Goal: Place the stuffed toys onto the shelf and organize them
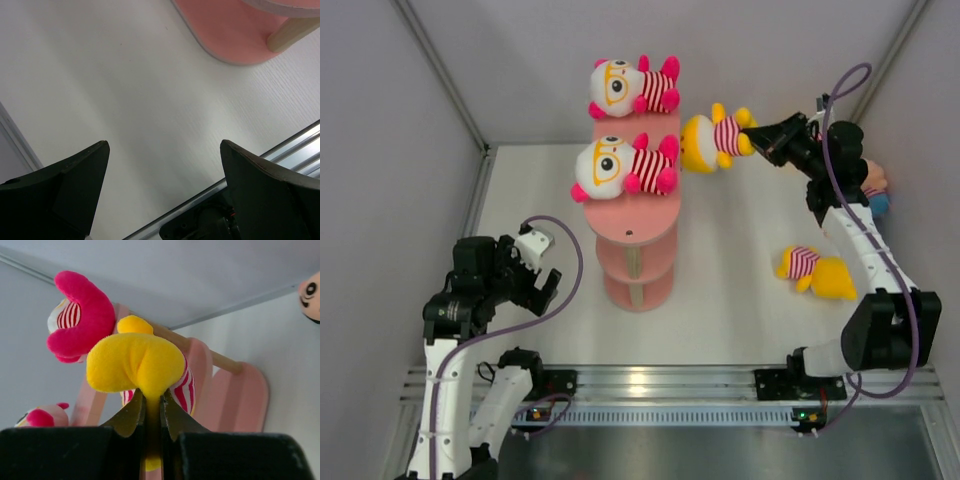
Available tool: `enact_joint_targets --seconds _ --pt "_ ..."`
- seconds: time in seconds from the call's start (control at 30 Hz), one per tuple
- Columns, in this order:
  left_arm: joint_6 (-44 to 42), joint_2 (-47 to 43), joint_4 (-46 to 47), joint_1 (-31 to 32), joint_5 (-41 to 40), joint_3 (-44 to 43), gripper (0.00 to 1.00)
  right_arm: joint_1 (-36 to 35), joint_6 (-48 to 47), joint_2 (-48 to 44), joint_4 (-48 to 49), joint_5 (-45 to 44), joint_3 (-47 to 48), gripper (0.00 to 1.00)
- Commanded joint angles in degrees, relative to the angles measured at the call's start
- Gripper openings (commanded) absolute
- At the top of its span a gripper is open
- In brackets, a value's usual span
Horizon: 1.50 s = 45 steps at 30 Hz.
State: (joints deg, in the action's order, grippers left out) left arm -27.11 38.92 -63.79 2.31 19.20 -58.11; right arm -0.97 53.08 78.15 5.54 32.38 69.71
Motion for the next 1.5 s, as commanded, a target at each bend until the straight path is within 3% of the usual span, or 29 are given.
enact_joint_targets --seconds 0.0,0.17,0.43,0.67,0.97,1.07,1.17,1.2,1.3,1.47 --pt "1.01 0.63 3.93 0.16 -1.18 0.45 0.98 -3.15 12.65 3.58 21.15 2.07 0.51 0.0" --pt "1.19 2.04 4.11 0.16 -1.36 0.36 0.98 -10.09 15.38 12.71 23.37 0.32 2.62 0.0" --pt "1.8 3.54 4.11 0.16 -2.06 -0.08 0.99 -16.6 25.49 24.23 35.84 -3.27 1.57 0.0" --pt "1.8 4.5 4.11 0.16 -2.15 -0.08 0.99 -18.89 26.99 26.88 36.38 -7.07 1.04 0.0" --pt "1.89 5.03 4.29 0.16 -2.15 -0.08 0.99 -20.74 27.78 24.33 37.34 -11.99 -8.01 0.01" --pt "1.89 4.85 4.29 0.16 -2.15 -0.08 0.99 -20.74 27.35 23.8 37.89 -11.99 -9.33 0.17" --pt "1.8 4.85 4.29 0.16 -2.06 -0.08 0.98 -20.74 25.93 23.8 35.77 -10.32 -7.75 0.27" --pt "1.8 4.85 4.29 0.16 -2.06 -0.08 0.99 -20.74 26.02 23.46 35.85 -10.67 -8.27 0.38" --pt "1.8 4.68 4.29 0.16 -2.06 -0.08 0.99 -20.74 24.8 22.23 34.11 -11.29 -8.45 0.55" --pt "1.8 4.33 4.2 0.16 -2.15 -0.08 0.99 -19.34 21.89 19.33 31.47 -9.98 -8.28 0.67"
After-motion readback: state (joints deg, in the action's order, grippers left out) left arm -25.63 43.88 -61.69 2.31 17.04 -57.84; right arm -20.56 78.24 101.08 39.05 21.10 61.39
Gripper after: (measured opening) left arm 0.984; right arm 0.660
